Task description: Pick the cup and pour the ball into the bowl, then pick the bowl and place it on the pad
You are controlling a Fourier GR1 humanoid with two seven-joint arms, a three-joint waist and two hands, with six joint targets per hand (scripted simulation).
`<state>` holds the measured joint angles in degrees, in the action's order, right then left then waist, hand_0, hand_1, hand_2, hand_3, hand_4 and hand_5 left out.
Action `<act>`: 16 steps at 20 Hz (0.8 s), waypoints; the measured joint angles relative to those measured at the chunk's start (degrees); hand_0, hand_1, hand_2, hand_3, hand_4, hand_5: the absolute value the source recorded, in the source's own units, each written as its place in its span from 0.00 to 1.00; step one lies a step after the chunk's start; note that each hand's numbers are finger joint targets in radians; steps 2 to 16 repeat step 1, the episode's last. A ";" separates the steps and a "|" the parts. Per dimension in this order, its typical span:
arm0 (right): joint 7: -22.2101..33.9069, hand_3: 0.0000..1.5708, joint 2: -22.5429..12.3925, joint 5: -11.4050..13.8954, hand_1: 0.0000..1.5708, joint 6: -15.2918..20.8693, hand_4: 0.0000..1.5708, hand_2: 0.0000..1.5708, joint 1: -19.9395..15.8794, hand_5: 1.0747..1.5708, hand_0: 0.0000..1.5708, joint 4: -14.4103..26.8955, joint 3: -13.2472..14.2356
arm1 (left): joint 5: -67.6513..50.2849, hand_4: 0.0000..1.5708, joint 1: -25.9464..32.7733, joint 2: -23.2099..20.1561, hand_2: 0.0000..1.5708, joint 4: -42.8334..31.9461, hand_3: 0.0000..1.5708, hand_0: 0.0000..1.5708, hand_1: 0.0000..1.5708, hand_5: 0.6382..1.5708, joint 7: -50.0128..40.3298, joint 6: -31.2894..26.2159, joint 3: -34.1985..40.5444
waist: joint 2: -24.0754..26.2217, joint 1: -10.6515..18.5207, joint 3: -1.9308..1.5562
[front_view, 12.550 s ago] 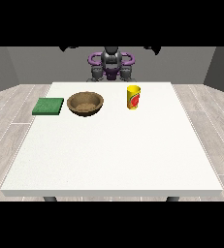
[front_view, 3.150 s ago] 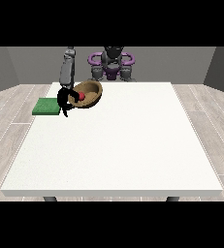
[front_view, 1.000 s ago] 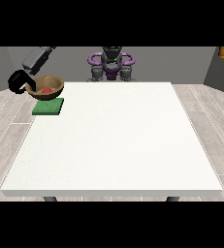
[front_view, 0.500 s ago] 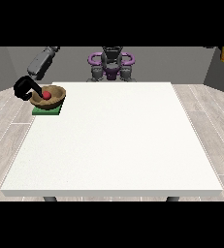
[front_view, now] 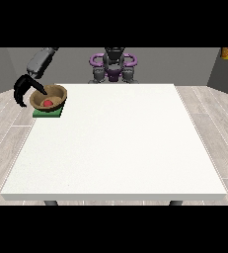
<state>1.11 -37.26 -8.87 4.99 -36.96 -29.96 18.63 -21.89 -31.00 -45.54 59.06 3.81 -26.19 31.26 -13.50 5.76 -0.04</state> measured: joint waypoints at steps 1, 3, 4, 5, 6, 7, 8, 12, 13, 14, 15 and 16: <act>1.14 0.00 -0.79 0.19 0.00 -0.90 0.13 0.00 -0.37 0.61 0.00 -0.11 -0.32 | 0.41 0.76 0.48 0.77 0.00 0.18 0.00 0.00 0.00 1.00 0.19 0.46 -0.47 | 0.81 -0.30 0.00; 1.14 0.00 -0.79 0.19 0.00 -0.90 0.13 0.00 -0.37 0.61 0.00 -0.11 -0.32 | 0.41 0.76 0.48 0.77 0.00 0.18 0.00 0.00 0.00 1.00 0.19 0.46 -0.47 | 0.81 -0.30 0.00; 1.14 0.00 -0.79 0.19 0.00 -0.90 0.13 0.00 -0.37 0.61 0.00 -0.11 -0.32 | 0.41 0.76 0.48 0.77 0.00 0.18 0.00 0.00 0.00 1.00 0.19 0.46 -0.47 | 0.81 -0.30 0.00; 1.14 0.00 -0.79 0.19 0.00 -0.90 0.13 0.00 -0.37 0.61 0.00 -0.11 -0.32 | 0.41 0.76 0.48 0.77 0.00 0.18 0.00 0.00 0.00 1.00 0.19 0.46 -0.47 | 0.81 -0.30 0.00; 1.14 0.00 -0.79 0.19 0.00 -0.90 0.13 0.00 -0.37 0.61 0.00 -0.11 -0.32 | 0.41 0.76 0.48 0.77 0.00 0.18 0.00 0.00 0.00 1.00 0.19 0.46 -0.47 | 0.81 -0.30 0.00; 1.14 0.00 -0.79 0.19 0.00 -0.90 0.13 0.00 -0.37 0.61 0.00 -0.11 -0.32 | 0.41 0.76 0.48 0.77 0.00 0.18 0.00 0.00 0.00 1.00 0.19 0.46 -0.47 | 0.81 -0.30 0.00; 1.14 0.00 -0.79 0.19 0.00 -0.90 0.13 0.00 -0.37 0.61 0.00 -0.11 -0.32 | 0.41 0.76 0.48 0.77 0.00 0.18 0.00 0.00 0.00 1.00 0.19 0.46 -0.47 | 0.81 -0.30 0.00; 1.14 0.00 -0.79 0.19 0.00 -0.90 0.13 0.00 -0.37 0.61 0.00 -0.11 -0.32 | 0.41 0.76 0.48 0.77 0.00 0.18 0.00 0.00 0.00 1.00 0.19 0.46 -0.47 | 0.81 -0.30 0.00; 1.14 0.00 -0.79 0.19 0.00 -0.90 0.13 0.00 -0.37 0.61 0.00 -0.11 -0.32 | 0.41 0.76 0.48 0.77 0.00 0.18 0.00 0.00 0.00 1.00 0.19 0.46 -0.47 | 0.81 -0.30 0.00; 1.14 0.00 -0.79 0.19 0.00 -0.90 0.13 0.00 -0.37 0.61 0.00 -0.11 -0.32 | 0.41 0.76 0.48 0.77 0.00 0.18 0.00 0.00 0.00 1.00 0.19 0.46 -0.47 | 0.81 -0.30 0.00; 1.14 0.00 -0.79 0.19 0.00 -0.90 0.13 0.00 -0.37 0.61 0.00 -0.11 -0.32 | 0.41 0.76 0.48 0.77 0.00 0.18 0.00 0.00 0.00 1.00 0.19 0.46 -0.47 | 0.81 -0.30 0.00; 1.14 0.00 -0.79 0.19 0.00 -0.90 0.13 0.00 -0.37 0.61 0.00 -0.11 -0.32 | 0.41 0.76 0.48 0.77 0.00 0.18 0.00 0.00 0.00 1.00 0.19 0.46 -0.47 | 0.81 -0.30 0.00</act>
